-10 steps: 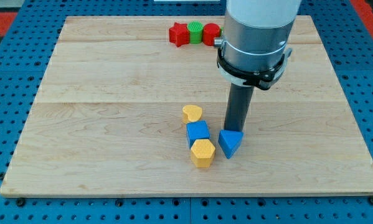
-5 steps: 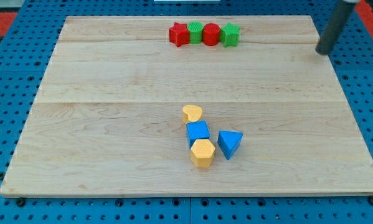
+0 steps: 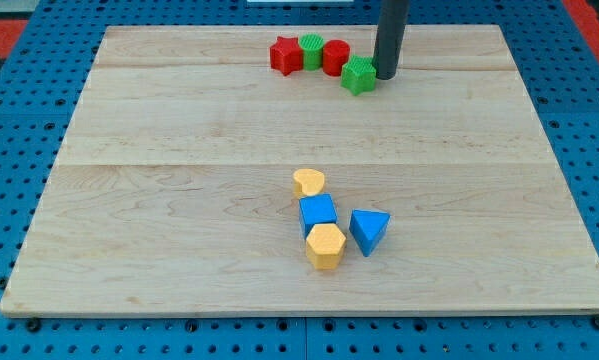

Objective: Push green star into the blue triangle

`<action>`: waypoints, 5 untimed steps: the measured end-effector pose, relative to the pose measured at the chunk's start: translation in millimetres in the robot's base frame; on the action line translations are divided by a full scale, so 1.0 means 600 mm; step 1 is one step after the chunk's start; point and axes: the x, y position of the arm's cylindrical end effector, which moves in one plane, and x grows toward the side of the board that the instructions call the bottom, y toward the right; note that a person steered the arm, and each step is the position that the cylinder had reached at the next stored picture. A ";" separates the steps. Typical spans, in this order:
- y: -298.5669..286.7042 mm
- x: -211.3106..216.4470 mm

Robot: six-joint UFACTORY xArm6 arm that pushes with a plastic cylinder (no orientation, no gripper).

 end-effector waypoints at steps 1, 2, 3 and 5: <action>0.010 -0.030; -0.001 -0.056; -0.096 -0.039; -0.182 0.059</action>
